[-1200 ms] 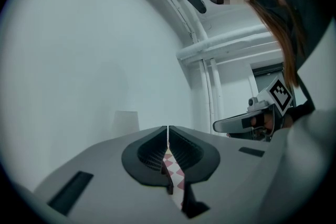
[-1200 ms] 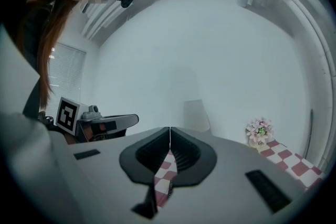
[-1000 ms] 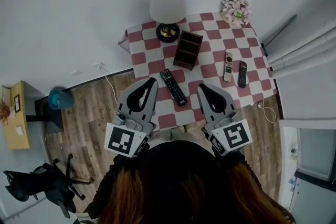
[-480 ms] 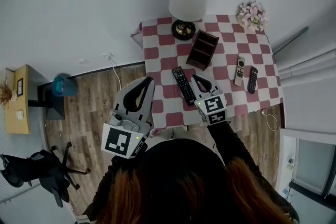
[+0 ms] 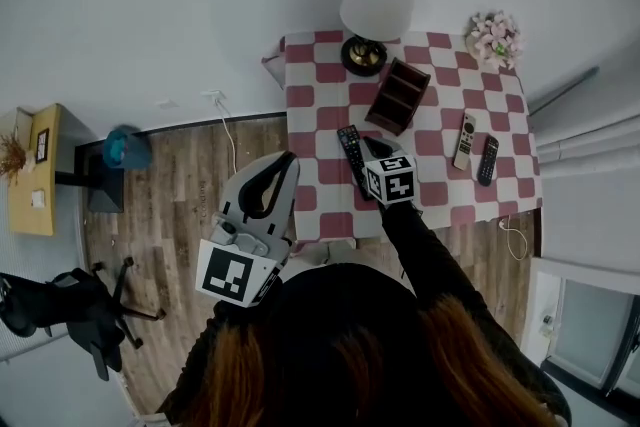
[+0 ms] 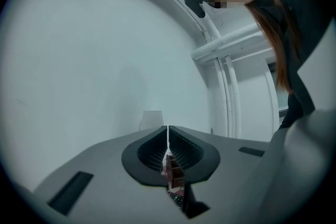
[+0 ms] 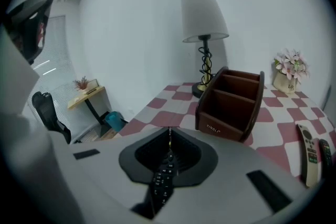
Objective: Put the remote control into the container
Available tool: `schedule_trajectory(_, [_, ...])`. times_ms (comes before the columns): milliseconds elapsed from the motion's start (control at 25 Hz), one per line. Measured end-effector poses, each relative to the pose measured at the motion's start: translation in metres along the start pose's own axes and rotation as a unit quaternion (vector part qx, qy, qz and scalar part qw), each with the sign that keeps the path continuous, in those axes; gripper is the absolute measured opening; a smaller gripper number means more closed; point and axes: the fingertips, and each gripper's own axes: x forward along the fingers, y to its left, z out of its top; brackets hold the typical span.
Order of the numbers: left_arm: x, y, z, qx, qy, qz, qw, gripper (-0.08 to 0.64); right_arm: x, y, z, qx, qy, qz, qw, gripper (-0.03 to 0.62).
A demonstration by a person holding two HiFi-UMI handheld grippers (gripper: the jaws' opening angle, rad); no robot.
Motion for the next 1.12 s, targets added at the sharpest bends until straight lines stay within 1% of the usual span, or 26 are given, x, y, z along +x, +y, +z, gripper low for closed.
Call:
schedule_trajectory(80, [-0.002, -0.002, 0.001, -0.003, -0.002, -0.001, 1.0, 0.018, 0.008, 0.003, -0.005, -0.007, 0.016, -0.001, 1.0, 0.018])
schedule_trajectory(200, [-0.003, -0.007, 0.002, -0.012, -0.006, -0.01, 0.9999, 0.012, 0.016, 0.008, -0.011, -0.005, 0.032, 0.001, 0.999, 0.018])
schedule_trajectory(280, [-0.004, -0.008, -0.002, -0.012, 0.001, -0.009, 0.9999, 0.011, 0.018, 0.011, -0.014, -0.005, 0.039, 0.003, 0.999, 0.02])
schedule_trajectory(320, [-0.005, -0.007, -0.003, -0.01, 0.005, -0.006, 0.9999, 0.011, 0.019, 0.013, -0.015, -0.007, 0.043, 0.006, 0.999, 0.03])
schedule_trajectory(360, [-0.005, -0.007, -0.003, -0.009, 0.005, -0.004, 0.9999, 0.011, 0.021, 0.016, -0.017, -0.007, 0.049, 0.011, 0.999, 0.067])
schedule_trajectory(400, [-0.005, -0.007, -0.003, -0.008, 0.005, -0.003, 0.9999, 0.01, 0.023, 0.019, -0.02, -0.007, 0.057, 0.019, 0.998, 0.123])
schedule_trajectory(440, [-0.006, -0.008, -0.004, -0.009, 0.007, -0.004, 0.9999, 0.011, 0.025, 0.021, -0.022, -0.006, 0.064, 0.024, 0.998, 0.163])
schedule_trajectory(520, [-0.006, -0.01, -0.004, -0.011, 0.006, -0.005, 0.9999, 0.011, 0.03, 0.023, -0.026, -0.01, 0.074, 0.025, 0.997, 0.212])
schedule_trajectory(680, [-0.009, -0.009, -0.003, -0.007, 0.007, 0.006, 0.9999, 0.01, 0.039, 0.019, -0.03, -0.003, 0.086, 0.015, 0.996, 0.263])
schedule_trajectory(800, [-0.015, -0.01, -0.007, -0.01, 0.014, 0.007, 0.9998, 0.011, 0.049, 0.016, -0.036, -0.003, 0.102, 0.011, 0.995, 0.279])
schedule_trajectory(920, [-0.019, -0.009, -0.01, -0.009, 0.023, 0.012, 0.9996, 0.011, 0.052, 0.012, -0.034, -0.005, 0.115, 0.006, 0.993, 0.281])
schedule_trajectory(1000, [-0.022, -0.009, -0.013, -0.009, 0.027, 0.015, 0.9995, 0.01, 0.054, 0.01, -0.036, -0.012, 0.124, 0.001, 0.992, 0.281])
schedule_trajectory(1120, [-0.022, -0.007, -0.012, -0.011, 0.023, 0.02, 0.9995, 0.01, 0.054, 0.007, -0.038, -0.025, 0.131, -0.014, 0.991, 0.281])
